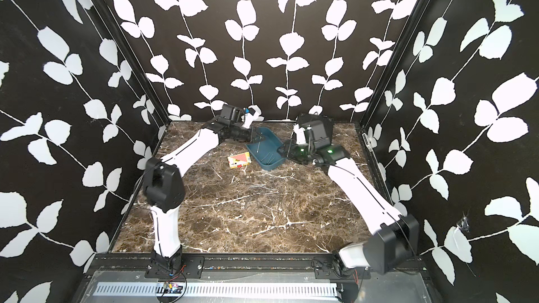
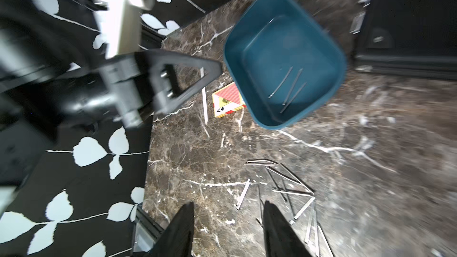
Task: Put the nails on the desktop into the storage box
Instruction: Place the nail in the storage box.
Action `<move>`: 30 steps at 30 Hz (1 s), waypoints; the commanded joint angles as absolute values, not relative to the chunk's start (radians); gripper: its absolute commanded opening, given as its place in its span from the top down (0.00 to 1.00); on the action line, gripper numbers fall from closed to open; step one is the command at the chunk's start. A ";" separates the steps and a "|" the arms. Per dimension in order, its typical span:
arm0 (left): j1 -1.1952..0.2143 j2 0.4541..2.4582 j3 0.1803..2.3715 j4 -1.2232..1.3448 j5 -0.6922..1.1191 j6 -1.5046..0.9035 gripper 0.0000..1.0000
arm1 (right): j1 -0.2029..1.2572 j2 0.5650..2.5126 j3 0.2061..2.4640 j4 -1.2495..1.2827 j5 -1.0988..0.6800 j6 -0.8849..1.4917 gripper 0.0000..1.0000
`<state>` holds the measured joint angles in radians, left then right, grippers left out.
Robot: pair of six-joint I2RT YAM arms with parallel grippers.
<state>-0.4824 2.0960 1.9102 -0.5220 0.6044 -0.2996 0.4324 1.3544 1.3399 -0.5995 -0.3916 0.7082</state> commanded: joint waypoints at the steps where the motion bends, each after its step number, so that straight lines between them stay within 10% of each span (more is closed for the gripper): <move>1: -0.504 2.198 2.027 -0.667 0.495 -0.191 1.00 | 0.439 1.335 1.319 -0.716 -0.347 0.659 0.52; 18: -0.509 2.486 2.199 -0.578 0.556 -0.294 1.00 | 0.440 1.286 1.257 -0.820 -0.322 0.698 0.51; 24: -0.509 2.486 2.197 -0.577 0.557 -0.304 0.70 | 0.440 1.305 1.264 -0.832 -0.332 0.680 0.50; 30: -0.509 2.436 2.177 -0.587 0.550 -0.296 0.65 | 0.441 1.337 1.264 -0.802 -0.354 0.670 0.50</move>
<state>-0.5079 2.4851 2.1796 -0.5770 0.5419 -0.3027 0.4366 1.3193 1.2800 -0.8223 -0.3454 0.6868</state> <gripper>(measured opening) 0.351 0.501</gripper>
